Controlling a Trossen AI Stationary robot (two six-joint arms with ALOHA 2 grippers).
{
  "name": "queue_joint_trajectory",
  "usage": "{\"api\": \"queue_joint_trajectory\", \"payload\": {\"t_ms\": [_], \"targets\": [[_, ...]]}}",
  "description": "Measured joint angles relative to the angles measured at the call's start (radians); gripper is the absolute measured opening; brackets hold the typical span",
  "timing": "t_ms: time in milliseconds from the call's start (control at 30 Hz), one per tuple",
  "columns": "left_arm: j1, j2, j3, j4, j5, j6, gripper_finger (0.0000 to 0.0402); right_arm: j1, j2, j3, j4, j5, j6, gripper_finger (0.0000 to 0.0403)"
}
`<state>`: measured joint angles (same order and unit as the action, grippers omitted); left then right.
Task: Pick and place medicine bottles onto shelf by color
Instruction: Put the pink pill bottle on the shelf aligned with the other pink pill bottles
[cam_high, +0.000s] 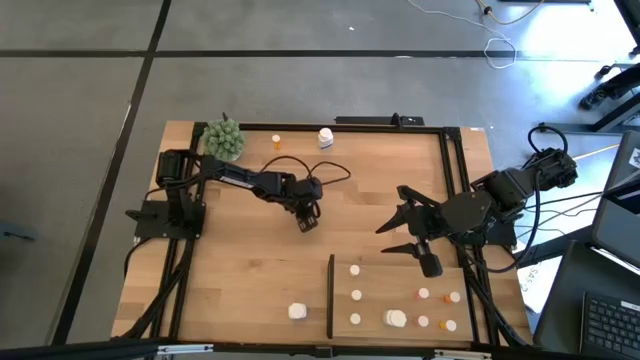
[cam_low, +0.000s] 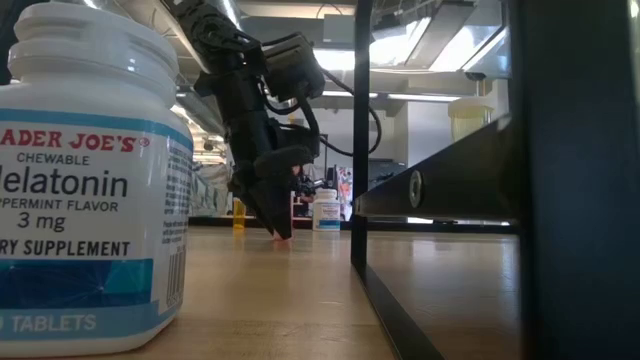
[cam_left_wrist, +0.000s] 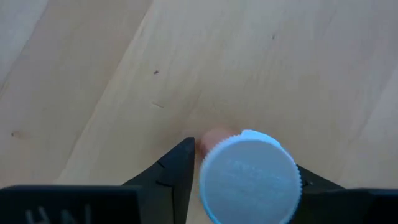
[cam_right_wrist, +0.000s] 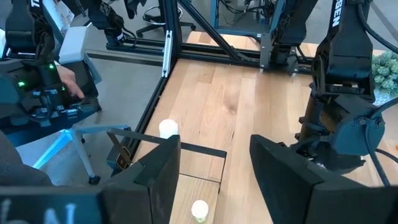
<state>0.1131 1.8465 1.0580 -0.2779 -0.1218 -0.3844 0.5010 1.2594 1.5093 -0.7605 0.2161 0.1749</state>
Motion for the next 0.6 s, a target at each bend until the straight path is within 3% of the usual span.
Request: {"api": "queue_joint_trajectory", "payload": {"t_ms": [267,600], "targets": [[-0.01,-0.014,0.028,-0.002,0.088,-0.001,0.013,0.0,0.0,0.0,0.0,0.0,0.0,0.0197],[-0.015,-0.015,0.086,-0.03,0.086,0.054,0.013,0.0,0.0,0.0,0.0,0.0,0.003,0.0197]]}}
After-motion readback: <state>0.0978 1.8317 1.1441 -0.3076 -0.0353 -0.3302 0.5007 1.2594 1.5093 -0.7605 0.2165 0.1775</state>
